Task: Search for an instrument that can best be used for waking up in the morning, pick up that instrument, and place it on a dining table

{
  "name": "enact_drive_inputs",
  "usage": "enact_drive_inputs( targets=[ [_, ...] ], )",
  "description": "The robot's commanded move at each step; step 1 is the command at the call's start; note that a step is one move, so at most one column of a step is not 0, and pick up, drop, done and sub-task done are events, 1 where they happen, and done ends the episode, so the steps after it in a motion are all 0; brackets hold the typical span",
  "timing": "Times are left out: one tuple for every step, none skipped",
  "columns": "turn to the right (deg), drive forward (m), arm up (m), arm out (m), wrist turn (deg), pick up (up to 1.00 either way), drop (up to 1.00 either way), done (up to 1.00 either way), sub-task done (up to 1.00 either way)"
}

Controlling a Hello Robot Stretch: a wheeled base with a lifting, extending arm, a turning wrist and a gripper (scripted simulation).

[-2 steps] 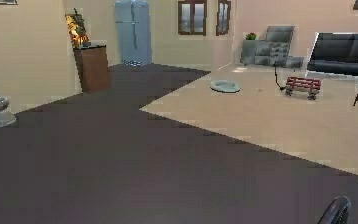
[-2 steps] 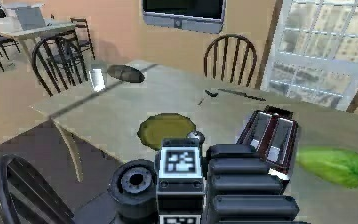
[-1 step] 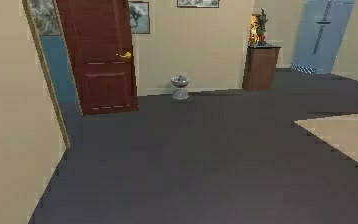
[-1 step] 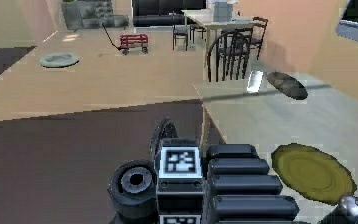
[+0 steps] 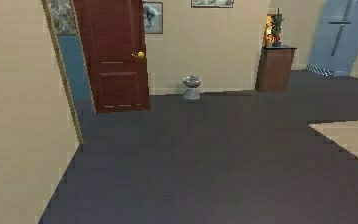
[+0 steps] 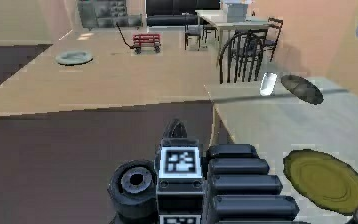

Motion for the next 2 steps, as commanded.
enact_drive_inputs(
  targets=[
    [45.0,0.00,0.00,0.00,0.0,0.00,0.00,0.00,0.00],
    [45.0,0.00,0.00,0.00,0.0,0.00,0.00,0.00,0.00]
  ],
)
